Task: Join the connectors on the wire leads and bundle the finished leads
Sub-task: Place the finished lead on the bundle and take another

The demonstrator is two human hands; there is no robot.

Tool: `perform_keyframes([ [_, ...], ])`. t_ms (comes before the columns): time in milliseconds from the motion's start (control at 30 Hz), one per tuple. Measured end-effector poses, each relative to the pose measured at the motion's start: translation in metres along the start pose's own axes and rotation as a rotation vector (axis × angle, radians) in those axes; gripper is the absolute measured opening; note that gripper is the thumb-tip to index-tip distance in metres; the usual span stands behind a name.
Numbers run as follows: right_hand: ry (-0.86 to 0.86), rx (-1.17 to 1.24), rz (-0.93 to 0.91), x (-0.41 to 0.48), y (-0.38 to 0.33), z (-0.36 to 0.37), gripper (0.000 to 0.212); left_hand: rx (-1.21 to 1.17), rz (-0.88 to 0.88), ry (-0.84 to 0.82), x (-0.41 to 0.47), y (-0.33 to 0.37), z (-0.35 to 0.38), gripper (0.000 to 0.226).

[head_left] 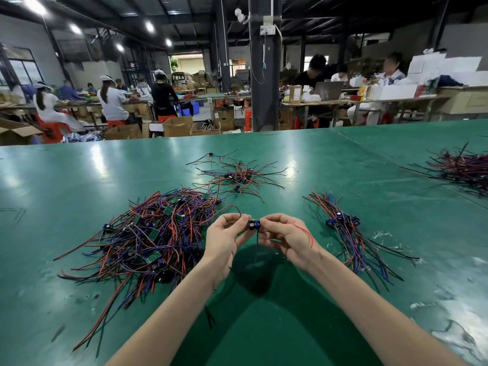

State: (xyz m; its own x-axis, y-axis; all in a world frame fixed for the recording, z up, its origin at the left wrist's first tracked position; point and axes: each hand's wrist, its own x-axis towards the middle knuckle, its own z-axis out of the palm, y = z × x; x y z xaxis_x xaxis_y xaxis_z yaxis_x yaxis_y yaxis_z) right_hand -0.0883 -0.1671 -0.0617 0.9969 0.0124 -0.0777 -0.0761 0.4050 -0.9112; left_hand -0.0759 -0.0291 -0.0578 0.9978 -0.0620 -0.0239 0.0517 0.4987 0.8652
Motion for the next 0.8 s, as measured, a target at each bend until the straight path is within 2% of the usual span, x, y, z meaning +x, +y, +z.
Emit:
perform_keyframes([
  [133, 0.074, 0.057, -0.005, 0.004, 0.001, -0.003, 0.006, 0.293, 0.035, -0.006, -0.002, 0.001, -0.001, 0.013],
  [233, 0.125, 0.103, -0.006, 0.009, 0.002, -0.007, 0.006, 0.397, 0.004, -0.025, 0.007, 0.010, 0.005, 0.011],
  [367, 0.208, 0.100, -0.054, 0.017, 0.004, -0.012, 0.013, 0.330, -0.068, 0.047, 0.055, 0.034, 0.029, 0.013],
  [467, 0.208, 0.041, -0.099, 0.021, 0.008, -0.014, 0.017, 0.225, -0.074, 0.129, 0.103, 0.053, 0.048, 0.028],
  [533, 0.196, -0.034, -0.115, 0.021, 0.011, -0.015, 0.014, 0.282, -0.054, 0.133, 0.129, 0.061, 0.054, 0.039],
  [633, 0.182, -0.155, -0.136, 0.022, 0.015, -0.016, 0.011, 0.467, -0.070, 0.082, 0.146, 0.072, 0.047, 0.052],
  [800, 0.155, -0.323, -0.158, 0.023, 0.018, -0.014, 0.011, 1.054, 0.098, 0.103, 0.146, 0.101, -0.005, 0.040],
])
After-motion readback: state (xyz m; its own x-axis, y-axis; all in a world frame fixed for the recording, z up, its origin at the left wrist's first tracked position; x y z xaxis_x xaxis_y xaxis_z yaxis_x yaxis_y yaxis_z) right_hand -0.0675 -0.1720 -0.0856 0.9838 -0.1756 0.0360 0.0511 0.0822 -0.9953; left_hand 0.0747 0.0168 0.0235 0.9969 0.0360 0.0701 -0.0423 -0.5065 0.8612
